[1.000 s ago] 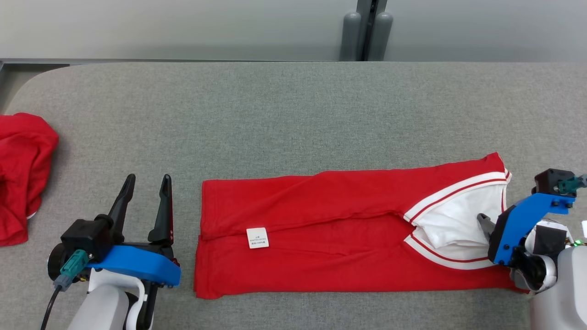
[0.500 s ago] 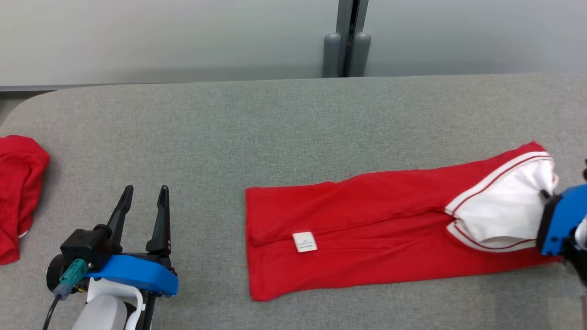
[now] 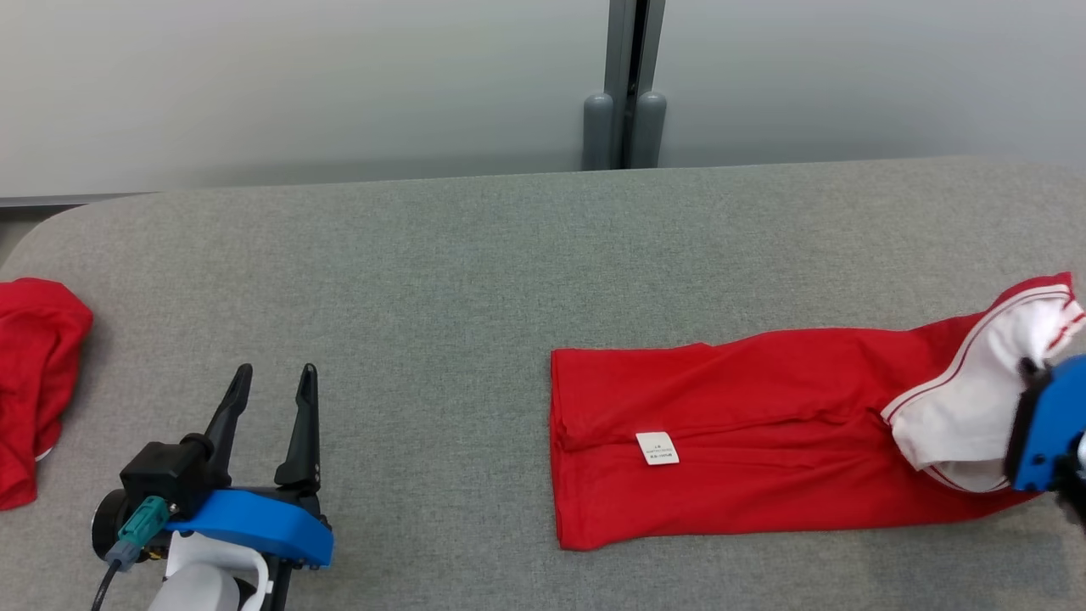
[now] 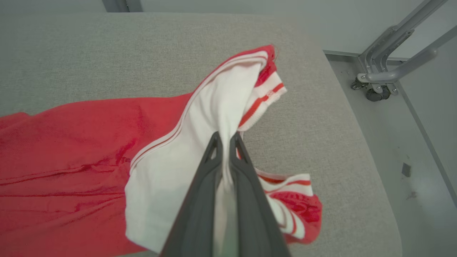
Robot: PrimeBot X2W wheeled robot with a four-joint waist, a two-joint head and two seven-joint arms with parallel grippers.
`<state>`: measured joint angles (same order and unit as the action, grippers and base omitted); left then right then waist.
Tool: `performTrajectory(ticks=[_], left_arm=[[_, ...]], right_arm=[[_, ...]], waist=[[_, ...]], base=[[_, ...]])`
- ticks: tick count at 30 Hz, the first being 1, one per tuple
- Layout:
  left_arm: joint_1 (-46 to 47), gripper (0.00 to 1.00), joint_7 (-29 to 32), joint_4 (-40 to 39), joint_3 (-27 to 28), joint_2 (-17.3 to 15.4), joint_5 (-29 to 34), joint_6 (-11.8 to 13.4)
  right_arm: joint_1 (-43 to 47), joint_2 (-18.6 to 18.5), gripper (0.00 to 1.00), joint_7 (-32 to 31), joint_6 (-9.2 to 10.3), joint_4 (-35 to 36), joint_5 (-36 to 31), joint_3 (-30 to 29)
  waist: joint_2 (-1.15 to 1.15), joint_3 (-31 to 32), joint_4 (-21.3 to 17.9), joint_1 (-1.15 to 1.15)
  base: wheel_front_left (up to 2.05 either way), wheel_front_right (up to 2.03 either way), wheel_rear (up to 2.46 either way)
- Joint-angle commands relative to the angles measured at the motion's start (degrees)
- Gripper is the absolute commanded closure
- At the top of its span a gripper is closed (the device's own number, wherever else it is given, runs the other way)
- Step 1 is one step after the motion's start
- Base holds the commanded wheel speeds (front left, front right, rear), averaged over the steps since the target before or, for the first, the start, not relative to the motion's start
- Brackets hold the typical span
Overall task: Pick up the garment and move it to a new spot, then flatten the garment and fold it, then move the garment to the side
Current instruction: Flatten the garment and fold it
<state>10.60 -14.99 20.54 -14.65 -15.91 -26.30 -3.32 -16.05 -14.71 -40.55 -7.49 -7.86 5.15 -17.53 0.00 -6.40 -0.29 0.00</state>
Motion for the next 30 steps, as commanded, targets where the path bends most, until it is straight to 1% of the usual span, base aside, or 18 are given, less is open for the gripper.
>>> performTrajectory(ticks=[1,4,8,12,16,18,23,27,30], left_arm=[[-0.51,0.00,-0.27,0.11,-0.12,0.03,-0.18,-0.18],[-0.36,0.00,-0.23,0.15,-0.28,-0.05,-0.29,-0.16],[0.14,0.00,-0.18,0.10,-0.47,-0.28,-0.22,0.00],[0.73,0.00,-0.14,0.13,-1.05,0.02,-0.25,-0.14],[1.49,0.00,-0.04,0.42,-1.77,0.47,-0.22,-0.46],[1.68,0.00,-0.02,0.57,-1.96,0.58,-0.19,-0.59],[2.29,0.00,-0.06,1.06,-2.33,0.64,-0.15,-0.72],[2.54,0.00,-0.10,1.52,-2.49,0.85,-0.19,-0.79],[2.58,0.00,-0.13,1.79,-2.52,0.95,-0.24,-0.81]], right_arm=[[0.93,1.30,1.00,-0.29,-0.01,1.60,0.49,1.98],[2.02,3.92,1.00,-1.01,-0.01,4.84,1.62,7.48],[1.66,6.02,1.00,-1.83,-0.01,6.63,2.78,17.51],[-0.38,8.34,1.00,-0.91,-0.01,4.42,4.62,25.68],[-2.32,10.06,1.00,0.33,-0.01,-0.44,5.42,31.46],[-3.25,10.62,1.00,0.98,-0.01,-3.11,5.81,33.04],[-6.01,11.69,1.00,3.17,-0.01,-9.19,6.35,34.32],[-8.04,11.85,1.00,4.59,-0.01,-12.82,7.36,35.42],[-9.23,11.83,1.00,5.36,-0.01,-14.88,9.46,36.92]], waist=[[0.00,0.12,0.08,0.00],[0.00,0.26,0.18,0.00],[0.00,0.17,0.32,0.00],[0.00,-0.11,0.96,0.00],[0.00,-0.52,2.13,0.00],[0.00,-0.71,2.71,0.00],[0.00,-1.03,3.56,0.00],[0.00,-1.03,3.93,0.00],[0.00,-1.00,3.96,0.00]], base=[[0.00,0.00,0.00],[0.00,0.00,0.00],[0.00,0.00,0.00],[0.00,0.00,0.00],[0.00,0.00,0.00],[0.00,0.00,0.00],[0.00,0.00,0.00],[0.00,0.00,0.00],[0.00,0.00,0.00]])
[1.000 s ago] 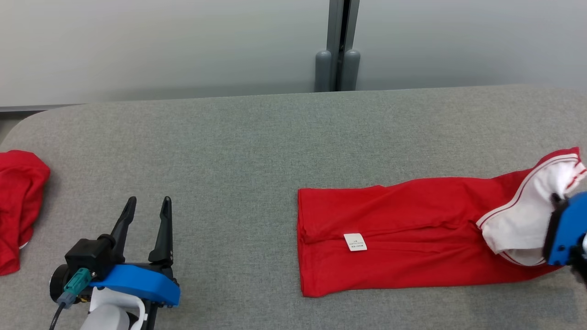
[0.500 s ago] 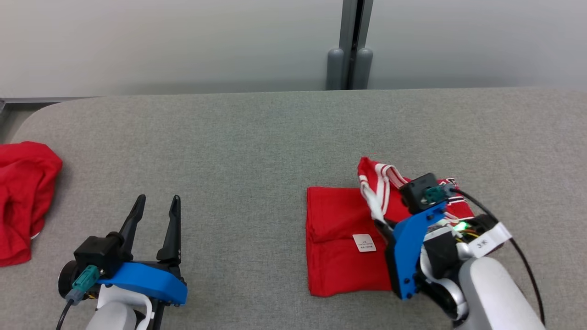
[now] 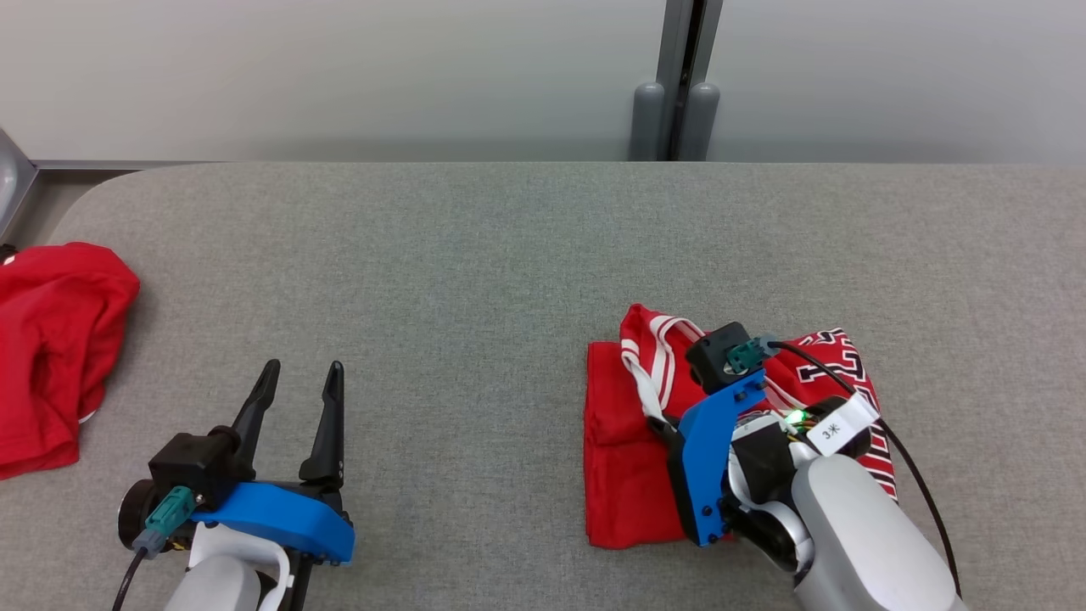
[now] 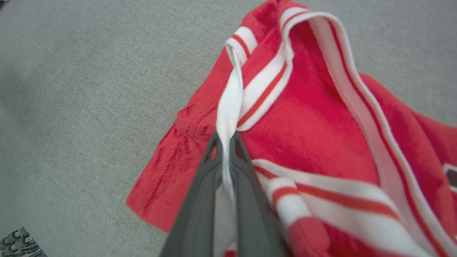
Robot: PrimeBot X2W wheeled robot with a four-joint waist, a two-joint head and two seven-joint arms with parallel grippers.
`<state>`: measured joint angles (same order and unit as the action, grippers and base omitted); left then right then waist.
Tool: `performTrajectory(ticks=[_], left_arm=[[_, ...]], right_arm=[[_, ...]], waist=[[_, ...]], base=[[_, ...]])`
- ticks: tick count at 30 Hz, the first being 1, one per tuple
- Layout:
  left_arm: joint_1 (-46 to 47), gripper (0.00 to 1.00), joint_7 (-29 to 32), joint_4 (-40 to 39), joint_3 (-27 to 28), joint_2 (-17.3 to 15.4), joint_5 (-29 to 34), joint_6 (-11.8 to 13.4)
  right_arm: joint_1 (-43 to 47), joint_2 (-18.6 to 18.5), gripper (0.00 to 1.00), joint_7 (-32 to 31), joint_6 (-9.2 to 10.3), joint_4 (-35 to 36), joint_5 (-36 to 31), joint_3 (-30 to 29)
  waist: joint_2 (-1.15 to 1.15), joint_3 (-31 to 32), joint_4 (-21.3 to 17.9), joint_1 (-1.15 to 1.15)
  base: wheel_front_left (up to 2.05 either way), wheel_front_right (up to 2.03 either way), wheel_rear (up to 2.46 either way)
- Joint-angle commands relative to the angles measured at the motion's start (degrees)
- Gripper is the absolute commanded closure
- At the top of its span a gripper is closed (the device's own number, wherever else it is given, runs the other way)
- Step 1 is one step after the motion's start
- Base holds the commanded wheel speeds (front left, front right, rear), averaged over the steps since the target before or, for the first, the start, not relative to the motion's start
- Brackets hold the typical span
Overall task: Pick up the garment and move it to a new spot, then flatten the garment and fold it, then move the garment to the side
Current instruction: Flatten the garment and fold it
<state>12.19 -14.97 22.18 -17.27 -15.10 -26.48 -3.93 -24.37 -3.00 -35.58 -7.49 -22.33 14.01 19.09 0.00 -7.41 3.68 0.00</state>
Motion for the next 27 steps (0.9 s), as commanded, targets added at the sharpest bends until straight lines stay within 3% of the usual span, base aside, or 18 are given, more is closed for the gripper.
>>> performTrajectory(ticks=[1,2,3,4,9,15,19,25,26,27], left_arm=[[1.01,0.00,-0.17,0.21,0.11,0.16,-0.09,-0.21],[1.05,0.00,-0.18,0.26,0.10,0.16,-0.11,-0.20],[1.07,0.00,-0.18,0.33,0.08,0.16,-0.12,-0.24],[1.05,0.00,-0.18,0.37,0.10,0.17,-0.11,-0.26],[0.61,0.00,-0.22,0.57,0.22,0.20,-0.17,-0.38],[-0.68,0.00,-0.25,0.44,0.76,-0.17,-0.25,-0.07],[-1.14,0.00,-0.26,-0.01,0.96,-0.31,-0.36,0.12],[-0.78,0.00,-0.27,-0.32,0.99,-0.41,-0.41,-0.06],[-0.66,0.00,-0.28,-0.31,1.01,-0.45,-0.41,-0.12],[-0.66,0.00,-0.28,-0.31,1.01,-0.45,-0.41,-0.12]], right_arm=[[-1.34,0.12,1.00,0.79,-0.01,-0.89,1.39,1.05],[-1.69,0.15,0.67,1.25,-0.02,-1.31,2.49,1.72],[-1.83,0.15,0.27,1.65,-0.01,-1.71,4.01,2.47],[-1.91,0.11,0.00,2.11,-0.01,-1.95,5.58,2.95],[-2.33,0.10,0.00,3.47,-0.01,0.09,10.49,4.42],[2.34,-1.10,0.00,5.94,-0.01,13.02,14.41,-1.65],[7.11,-2.70,0.00,7.37,-0.01,20.24,10.67,-10.58],[13.89,-3.01,0.00,8.53,-0.02,20.33,2.14,-19.39],[14.37,-2.91,0.15,9.14,-0.02,19.55,0.83,-19.46],[14.37,-2.91,0.15,9.14,-0.02,19.55,0.83,-19.46]], waist=[[0.00,-0.01,-0.02,0.00],[0.00,-0.03,-0.02,0.00],[0.00,-0.01,-0.03,0.00],[0.00,0.01,-0.05,0.00],[0.00,0.43,-0.27,0.00],[0.00,1.37,-0.84,0.00],[0.00,1.52,-1.53,0.00],[0.00,1.10,-2.20,0.00],[0.00,0.99,-2.29,0.00],[0.00,0.99,-2.29,0.00]], base=[[0.00,0.00,0.00],[0.00,0.00,0.00],[0.00,0.00,0.00],[0.00,0.00,0.00],[0.00,0.00,0.00],[0.00,0.00,0.00],[0.00,0.00,0.00],[0.00,0.00,0.00],[0.00,0.00,0.00],[0.00,0.00,0.00]])
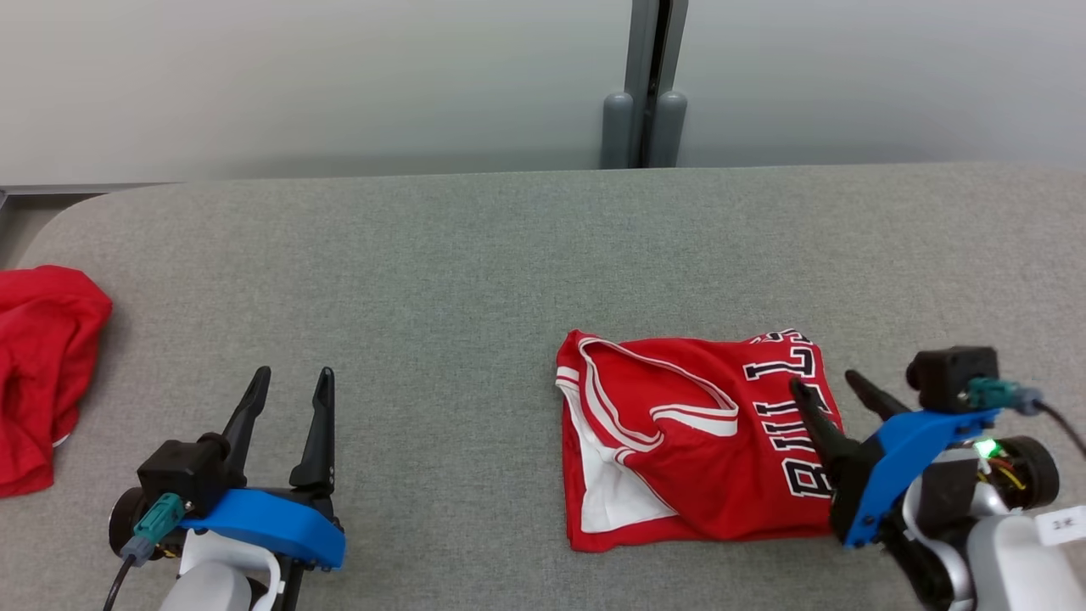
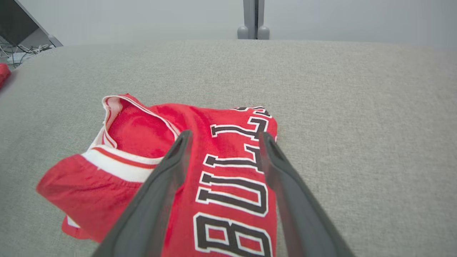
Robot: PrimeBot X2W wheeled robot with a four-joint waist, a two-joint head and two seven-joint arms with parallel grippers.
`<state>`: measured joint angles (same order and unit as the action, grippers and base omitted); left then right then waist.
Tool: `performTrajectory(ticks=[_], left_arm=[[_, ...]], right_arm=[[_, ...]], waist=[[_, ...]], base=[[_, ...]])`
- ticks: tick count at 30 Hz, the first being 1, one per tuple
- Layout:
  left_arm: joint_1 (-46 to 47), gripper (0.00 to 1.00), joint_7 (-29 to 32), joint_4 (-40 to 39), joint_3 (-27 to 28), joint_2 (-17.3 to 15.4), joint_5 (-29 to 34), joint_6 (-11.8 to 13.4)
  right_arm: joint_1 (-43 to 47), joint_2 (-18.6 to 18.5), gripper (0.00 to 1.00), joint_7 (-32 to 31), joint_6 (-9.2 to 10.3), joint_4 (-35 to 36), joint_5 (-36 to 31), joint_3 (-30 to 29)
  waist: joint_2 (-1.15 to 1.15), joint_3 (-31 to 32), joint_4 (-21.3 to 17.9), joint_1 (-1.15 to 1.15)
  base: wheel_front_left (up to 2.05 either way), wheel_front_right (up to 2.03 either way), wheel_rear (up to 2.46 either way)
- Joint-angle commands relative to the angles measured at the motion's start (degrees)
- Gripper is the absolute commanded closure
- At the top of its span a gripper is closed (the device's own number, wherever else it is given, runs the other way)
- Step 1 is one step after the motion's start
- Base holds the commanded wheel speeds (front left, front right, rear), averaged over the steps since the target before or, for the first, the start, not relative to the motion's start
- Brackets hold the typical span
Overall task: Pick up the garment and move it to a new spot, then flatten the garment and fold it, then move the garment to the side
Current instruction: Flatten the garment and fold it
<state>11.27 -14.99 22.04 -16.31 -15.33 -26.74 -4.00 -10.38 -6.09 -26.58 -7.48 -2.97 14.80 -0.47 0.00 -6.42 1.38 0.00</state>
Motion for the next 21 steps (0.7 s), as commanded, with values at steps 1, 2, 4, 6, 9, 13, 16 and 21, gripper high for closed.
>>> performTrajectory(ticks=[1,2,4,6,9,13,16,21], left_arm=[[0.43,0.00,-0.25,-0.17,0.05,-0.25,-0.16,-0.08],[0.62,0.00,-0.26,-0.13,0.06,-0.26,-0.14,-0.13],[0.99,0.00,-0.26,-0.01,0.03,-0.28,-0.12,-0.22],[1.23,0.00,-0.26,0.07,-0.07,-0.20,-0.05,-0.32],[1.68,0.00,-0.26,0.30,-0.34,-0.04,0.16,-0.43],[1.80,0.00,-0.26,0.60,-0.49,0.01,0.25,-0.54],[1.52,0.00,-0.26,0.73,-0.48,0.05,0.19,-0.56],[0.84,0.00,-0.26,0.67,-0.18,-0.07,0.08,-0.39]], right_arm=[[0.45,0.29,0.53,0.87,-0.02,-0.80,-1.15,0.33],[0.34,0.36,1.00,1.74,-0.03,-1.86,-2.31,1.29],[-0.56,0.84,1.00,3.55,-0.02,-4.87,-4.43,3.21],[-2.37,1.14,1.00,5.99,-0.02,-7.95,-6.32,5.69],[-3.38,2.16,1.00,8.04,-0.02,-13.53,-6.83,10.80],[-4.44,2.85,1.00,7.63,-0.02,-17.65,-2.59,20.38],[-4.33,3.05,1.00,6.77,-0.02,-18.59,1.06,27.16],[-5.08,3.10,1.00,6.97,-0.02,-18.53,6.26,34.27]], waist=[[0.00,-0.13,-0.08,0.00],[0.00,-0.25,-0.14,0.00],[0.00,-0.48,-0.23,0.00],[0.00,-0.66,-0.22,0.00],[0.00,-0.68,0.17,0.00],[0.00,-0.43,0.75,0.00],[0.00,-0.27,1.13,0.00],[0.00,-0.02,1.20,0.00]], base=[[0.00,0.00,0.00],[0.00,0.00,0.00],[0.00,0.00,0.00],[0.00,0.00,0.00],[0.00,0.00,0.00],[0.00,0.00,0.00],[0.00,0.00,0.00],[0.00,0.00,0.00]])
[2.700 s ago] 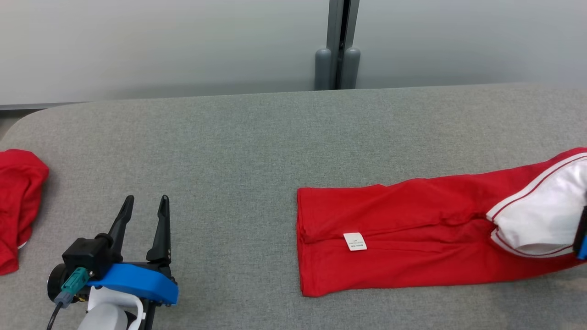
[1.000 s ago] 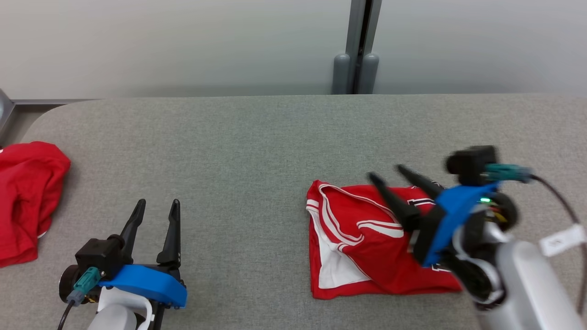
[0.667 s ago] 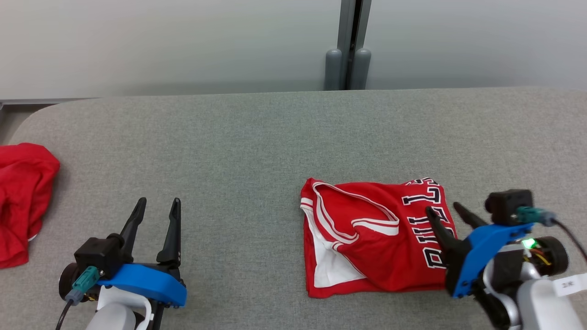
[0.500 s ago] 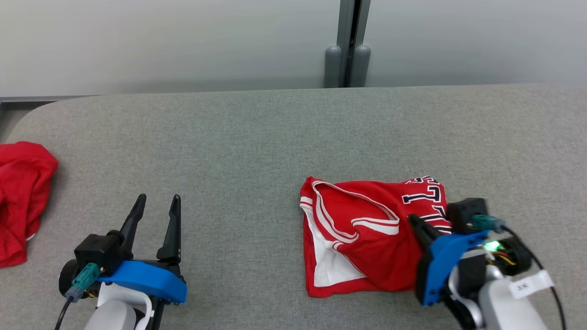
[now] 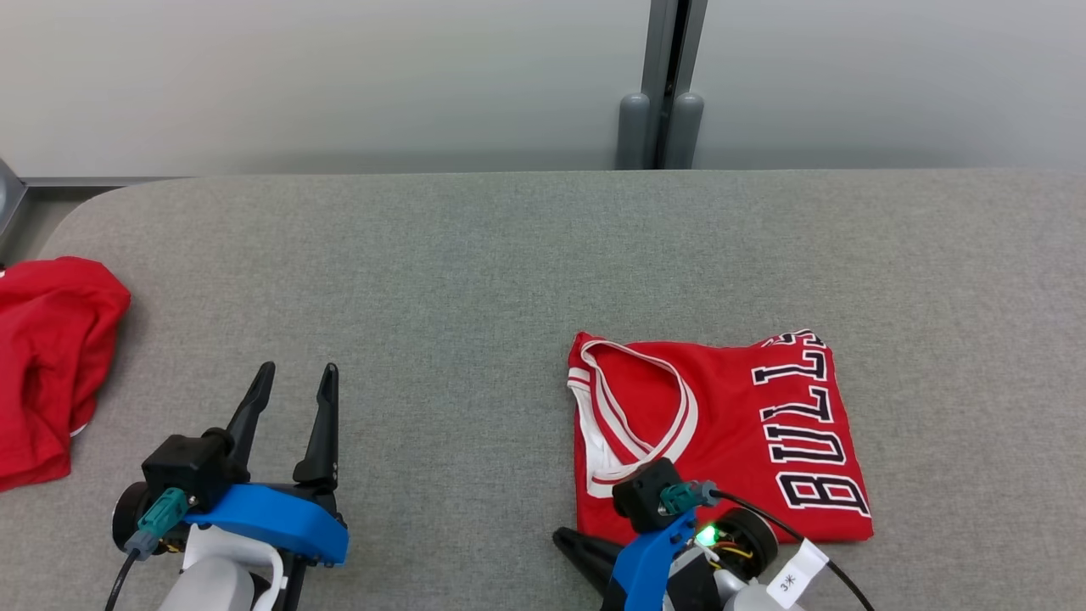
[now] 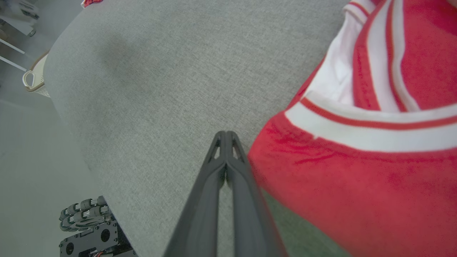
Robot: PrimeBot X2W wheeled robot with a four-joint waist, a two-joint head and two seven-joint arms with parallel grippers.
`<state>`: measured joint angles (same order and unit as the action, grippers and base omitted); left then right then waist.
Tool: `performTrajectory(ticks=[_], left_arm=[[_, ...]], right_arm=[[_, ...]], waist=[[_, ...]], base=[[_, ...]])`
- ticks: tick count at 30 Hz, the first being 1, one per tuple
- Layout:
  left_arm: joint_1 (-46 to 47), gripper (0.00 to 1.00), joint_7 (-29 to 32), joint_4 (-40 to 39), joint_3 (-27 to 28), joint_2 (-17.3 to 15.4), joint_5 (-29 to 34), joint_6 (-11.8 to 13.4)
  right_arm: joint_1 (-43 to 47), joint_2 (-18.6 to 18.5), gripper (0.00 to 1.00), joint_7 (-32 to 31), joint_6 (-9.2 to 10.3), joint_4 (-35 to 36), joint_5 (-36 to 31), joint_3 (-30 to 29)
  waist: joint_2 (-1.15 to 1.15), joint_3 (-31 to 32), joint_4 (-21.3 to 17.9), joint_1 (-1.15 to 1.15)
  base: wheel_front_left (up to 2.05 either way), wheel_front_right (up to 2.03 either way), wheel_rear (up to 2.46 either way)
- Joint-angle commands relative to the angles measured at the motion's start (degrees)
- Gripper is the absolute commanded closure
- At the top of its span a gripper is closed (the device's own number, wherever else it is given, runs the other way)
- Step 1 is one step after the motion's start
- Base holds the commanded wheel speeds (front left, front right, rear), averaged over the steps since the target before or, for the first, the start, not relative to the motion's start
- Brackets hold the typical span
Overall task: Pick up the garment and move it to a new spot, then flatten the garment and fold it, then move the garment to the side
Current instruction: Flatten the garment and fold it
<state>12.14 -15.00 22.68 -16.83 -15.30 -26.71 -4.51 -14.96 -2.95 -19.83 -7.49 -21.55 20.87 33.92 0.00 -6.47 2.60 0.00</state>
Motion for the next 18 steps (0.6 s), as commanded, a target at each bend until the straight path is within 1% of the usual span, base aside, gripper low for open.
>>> performTrajectory(ticks=[1,3,4,7,8,9,10,14,16,18], left_arm=[[-0.17,0.00,-0.26,0.03,0.41,-0.11,0.05,0.19],[-0.56,0.00,-0.26,-0.11,0.56,-0.14,0.01,0.30],[-0.77,0.00,-0.25,-0.15,0.57,-0.14,0.05,0.36],[-1.37,0.00,-0.26,-0.45,0.71,0.01,0.09,0.46],[-1.61,0.00,-0.25,-0.59,0.79,0.05,0.07,0.52],[-1.89,0.00,-0.26,-0.81,0.98,0.07,0.11,0.62],[-2.19,0.00,-0.26,-1.08,1.16,0.15,0.18,0.75],[-3.65,0.00,-0.25,-1.85,2.12,0.29,0.37,1.01],[-4.26,0.00,-0.25,-2.21,2.59,0.39,0.45,1.15],[-4.95,0.00,-0.26,-2.58,2.90,0.49,0.55,1.35]], right_arm=[[-0.77,-0.03,1.00,0.50,-0.01,0.44,1.30,0.56],[-1.50,-0.06,1.00,1.39,-0.01,1.60,2.53,0.54],[-1.57,-0.30,1.00,2.16,-0.01,2.30,3.06,-0.44],[-0.30,-1.09,1.00,5.66,-0.01,5.19,3.36,-5.51],[0.38,-1.34,1.00,7.21,-0.01,6.26,2.89,-7.99],[1.03,-1.77,0.64,8.86,-0.01,7.42,2.12,-10.76],[1.79,-1.99,0.00,10.39,-0.01,8.64,1.17,-13.21],[5.65,-2.27,0.00,15.66,-0.01,12.87,-2.62,-23.88],[7.53,-2.32,0.00,16.97,-0.01,14.21,-4.30,-28.65],[8.73,-2.28,0.00,18.03,-0.02,15.32,-5.78,-32.14]], waist=[[0.00,0.10,-0.08,0.00],[0.00,0.41,-0.32,0.00],[0.00,0.66,-0.43,0.00],[0.00,1.58,-0.72,0.00],[0.00,1.84,-0.85,0.00],[0.00,2.19,-1.02,0.00],[0.00,2.46,-1.20,0.00],[0.00,3.59,-1.89,0.00],[0.00,4.04,-2.21,0.00],[0.00,4.42,-2.47,0.00]], base=[[0.00,0.00,0.00],[0.00,0.00,0.00],[0.00,0.00,0.00],[0.00,0.00,0.00],[0.00,0.00,0.00],[0.00,0.00,0.00],[0.00,0.00,0.00],[0.00,0.00,0.00],[0.00,0.00,0.00],[0.00,0.00,0.00]])
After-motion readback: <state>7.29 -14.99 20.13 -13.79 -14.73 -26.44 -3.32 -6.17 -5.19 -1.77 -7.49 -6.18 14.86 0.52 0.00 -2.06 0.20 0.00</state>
